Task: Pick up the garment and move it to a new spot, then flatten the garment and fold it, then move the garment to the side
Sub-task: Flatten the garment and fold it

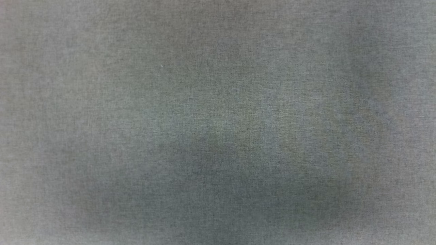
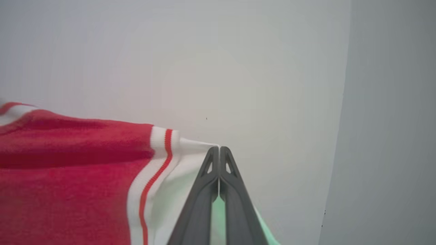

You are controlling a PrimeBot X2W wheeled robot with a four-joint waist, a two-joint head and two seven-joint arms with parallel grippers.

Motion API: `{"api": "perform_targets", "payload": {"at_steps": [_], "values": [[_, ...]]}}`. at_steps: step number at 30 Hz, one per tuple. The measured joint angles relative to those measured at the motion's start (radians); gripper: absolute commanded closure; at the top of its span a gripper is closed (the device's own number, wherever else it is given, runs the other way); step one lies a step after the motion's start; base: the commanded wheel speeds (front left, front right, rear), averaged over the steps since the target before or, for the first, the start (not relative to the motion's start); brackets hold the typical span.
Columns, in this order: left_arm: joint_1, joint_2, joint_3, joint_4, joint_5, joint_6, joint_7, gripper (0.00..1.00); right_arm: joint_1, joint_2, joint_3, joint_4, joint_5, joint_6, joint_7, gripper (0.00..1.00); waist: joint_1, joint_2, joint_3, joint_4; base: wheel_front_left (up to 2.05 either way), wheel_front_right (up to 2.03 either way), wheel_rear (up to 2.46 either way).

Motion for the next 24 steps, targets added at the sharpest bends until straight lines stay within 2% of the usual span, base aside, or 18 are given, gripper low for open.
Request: {"api": "perform_targets", "payload": {"at_steps": [5,11,14,17,24], "values": [[0.094,0.021,-0.04,-0.08,-0.033,0.0,0.049,1.0,0.028,-0.022,0.086,0.024,0.055,0.0,0.016,1.0,0.0,0.0,-0.001,0.003,0.0,0.0,0.0],[0.296,0.108,-0.083,-0.274,-0.099,0.001,0.064,1.0,0.216,-0.077,0.218,-0.062,0.184,0.0,0.103,1.0,0.0,0.0,-0.015,0.013,0.0,0.0,0.0],[0.43,0.157,-0.1,-0.382,-0.138,0.001,0.053,1.0,0.385,-0.102,0.286,-0.179,0.278,-0.001,0.202,1.0,0.0,0.0,-0.033,0.018,0.0,0.0,0.0],[0.559,0.211,-0.109,-0.484,-0.166,0.001,0.032,1.0,0.575,-0.137,0.318,-0.351,0.365,0.0,0.309,1.0,0.0,0.0,-0.057,0.022,0.0,0.0,0.0],[0.865,0.293,-0.117,-0.688,-0.185,0.001,0.002,1.0,1.011,-0.175,0.311,-0.746,0.465,-0.001,0.568,1.0,0.0,0.0,-0.125,0.03,0.0,0.0,0.0]]}}
